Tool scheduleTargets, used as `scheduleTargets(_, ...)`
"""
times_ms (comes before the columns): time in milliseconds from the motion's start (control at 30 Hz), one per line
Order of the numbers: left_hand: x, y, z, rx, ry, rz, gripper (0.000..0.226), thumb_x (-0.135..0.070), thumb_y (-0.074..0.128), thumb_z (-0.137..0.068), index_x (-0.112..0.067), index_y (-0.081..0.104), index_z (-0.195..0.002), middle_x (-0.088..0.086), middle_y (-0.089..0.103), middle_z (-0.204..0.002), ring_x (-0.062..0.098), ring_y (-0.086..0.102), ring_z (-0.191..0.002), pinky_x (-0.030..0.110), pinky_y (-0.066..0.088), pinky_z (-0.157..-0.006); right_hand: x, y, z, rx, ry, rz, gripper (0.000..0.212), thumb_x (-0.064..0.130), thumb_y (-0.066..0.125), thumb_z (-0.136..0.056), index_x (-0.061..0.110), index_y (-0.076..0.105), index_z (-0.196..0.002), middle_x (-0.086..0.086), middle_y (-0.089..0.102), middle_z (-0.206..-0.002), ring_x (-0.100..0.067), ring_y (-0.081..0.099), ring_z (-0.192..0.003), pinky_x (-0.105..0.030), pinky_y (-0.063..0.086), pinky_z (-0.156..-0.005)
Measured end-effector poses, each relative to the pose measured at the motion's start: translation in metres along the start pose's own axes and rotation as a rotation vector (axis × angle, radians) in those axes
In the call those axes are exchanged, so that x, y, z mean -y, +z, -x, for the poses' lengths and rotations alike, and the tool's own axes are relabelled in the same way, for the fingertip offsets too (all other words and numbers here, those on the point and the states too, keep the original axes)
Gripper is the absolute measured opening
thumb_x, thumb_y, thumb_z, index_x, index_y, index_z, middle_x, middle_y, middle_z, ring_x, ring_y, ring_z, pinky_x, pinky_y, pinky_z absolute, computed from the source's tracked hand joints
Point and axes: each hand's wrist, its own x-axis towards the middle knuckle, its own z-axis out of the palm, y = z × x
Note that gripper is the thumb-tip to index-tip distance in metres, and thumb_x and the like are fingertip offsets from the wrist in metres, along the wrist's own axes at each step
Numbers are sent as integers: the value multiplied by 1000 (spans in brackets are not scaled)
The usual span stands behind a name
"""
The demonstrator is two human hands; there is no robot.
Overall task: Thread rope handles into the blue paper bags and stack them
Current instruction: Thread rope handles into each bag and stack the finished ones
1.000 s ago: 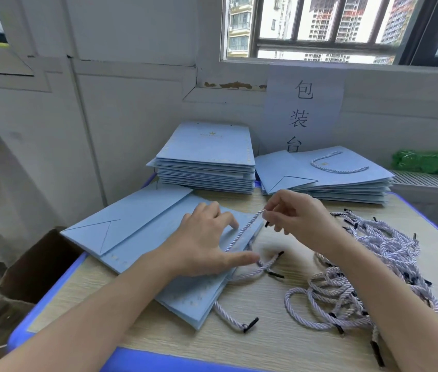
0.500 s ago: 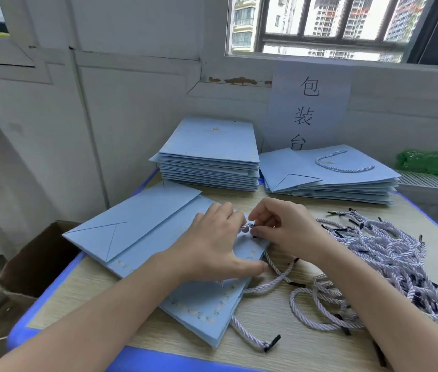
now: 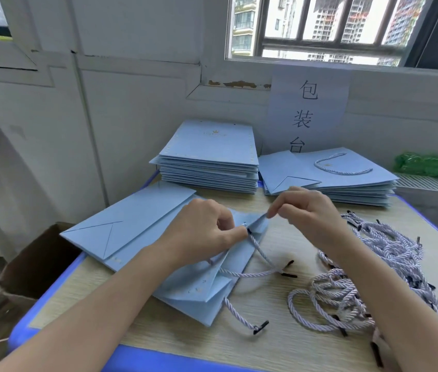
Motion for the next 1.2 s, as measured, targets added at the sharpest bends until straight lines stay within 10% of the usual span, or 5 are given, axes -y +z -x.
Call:
scheduleTargets(233,6,-2,-2,-100,-3,5,43,-52,53,-62,-12,67,-56,1,65,-56,13,59,-60,32,46,-64,-3,34,4,151,-12,272,13,25,65,-84,27,72,-95,10,51,-55,-5,45,-54,-19,34,-53)
scheduleTargets(667,13,0,-3,48,74,-96,51,-66,69,-69,-23,64,-96,-6,57,-97,8,53,-93,33,47,-87,-8,-1,-2,-194,173,406,21,19,60,-81,9,57,-63,-3,56,-62,-20,50,-63,-30,34,-56)
scheduleTargets(833,8,3,2,208,38,-234,67,-80,44,-62,-27,55,-102,-8,46,-104,8,42,-103,28,39,-94,-17,-4,-2,-100,286,588,34,33,55,-88,15,47,-61,-4,55,-67,-25,52,-69,-31,38,-59)
scheduleTargets(1200,-1,35,-5,76,-92,-338,62,-78,56,-67,-21,39,-82,-3,44,-94,18,42,-97,34,38,-85,1,14,2,206,230,-81,24,1,47,-82,16,63,-71,2,69,-62,-7,59,-59,-25,39,-53)
